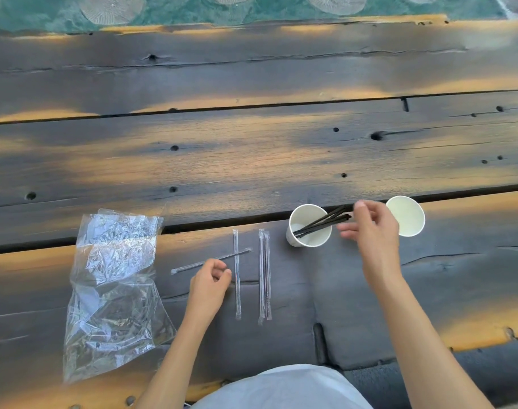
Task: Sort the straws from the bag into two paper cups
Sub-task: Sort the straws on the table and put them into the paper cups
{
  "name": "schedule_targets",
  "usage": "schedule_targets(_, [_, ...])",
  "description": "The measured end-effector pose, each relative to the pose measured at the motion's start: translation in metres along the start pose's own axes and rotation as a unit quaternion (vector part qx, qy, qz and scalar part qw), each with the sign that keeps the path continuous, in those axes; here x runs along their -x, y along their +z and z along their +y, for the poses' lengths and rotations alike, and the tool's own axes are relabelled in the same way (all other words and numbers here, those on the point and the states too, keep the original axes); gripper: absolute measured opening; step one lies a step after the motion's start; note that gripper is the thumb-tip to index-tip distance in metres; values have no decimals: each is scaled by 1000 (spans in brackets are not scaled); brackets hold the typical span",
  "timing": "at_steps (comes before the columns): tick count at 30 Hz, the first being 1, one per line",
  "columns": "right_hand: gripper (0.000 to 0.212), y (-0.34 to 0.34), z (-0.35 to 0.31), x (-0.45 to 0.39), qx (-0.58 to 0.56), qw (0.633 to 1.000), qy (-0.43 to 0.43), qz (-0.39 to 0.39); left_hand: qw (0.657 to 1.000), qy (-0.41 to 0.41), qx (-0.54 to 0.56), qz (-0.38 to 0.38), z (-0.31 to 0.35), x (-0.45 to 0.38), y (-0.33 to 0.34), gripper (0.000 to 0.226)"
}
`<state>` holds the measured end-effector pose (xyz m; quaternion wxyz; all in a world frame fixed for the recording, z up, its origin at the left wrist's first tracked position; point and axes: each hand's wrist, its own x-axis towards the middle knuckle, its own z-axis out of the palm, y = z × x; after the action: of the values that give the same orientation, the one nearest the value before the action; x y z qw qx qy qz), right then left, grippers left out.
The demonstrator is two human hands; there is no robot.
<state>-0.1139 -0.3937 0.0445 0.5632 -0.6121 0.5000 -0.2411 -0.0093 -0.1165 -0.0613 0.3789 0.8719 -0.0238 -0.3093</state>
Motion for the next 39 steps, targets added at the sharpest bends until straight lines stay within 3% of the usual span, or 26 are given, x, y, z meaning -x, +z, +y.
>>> schedule_targets(3, [11, -8, 10, 3, -96, 987, 84, 98, 994, 26, -88, 62, -1, -12, -6, 17])
schedule_targets(6, [20, -2, 37, 15, -108, 960, 212, 146, 983, 31, -157, 95, -3, -26, -11, 25])
schedule_targets(10, [13, 30, 83, 42, 12, 952, 306, 1, 971, 27, -221, 84, -4, -38, -12, 24])
schedule_targets(13, [15, 58, 102, 55, 126, 943, 278, -130, 958, 34, -277, 58, -5, -39, -9, 2])
schedule_targets(15, [17, 75, 105, 58, 207, 932, 239, -176, 959, 35, -277, 42, -8, -38, -6, 11])
schedule_targets(21, [14, 102, 107, 56, 353, 896, 156, -219, 992, -11, -122, 16, -6, -29, 11, 8])
schedule_targets(26, [25, 115, 116, 55, 436, 863, 124, -222, 996, -28, -88, 2, 9, -18, 33, 18])
schedule_targets(32, [20, 131, 113, 54, 393, 883, 155, -205, 991, -48, -119, 31, 18, -14, 44, 19])
schedule_targets(39, [18, 136, 114, 51, 277, 907, 226, -222, 997, -79, 5, 15, 22, -14, 56, 16])
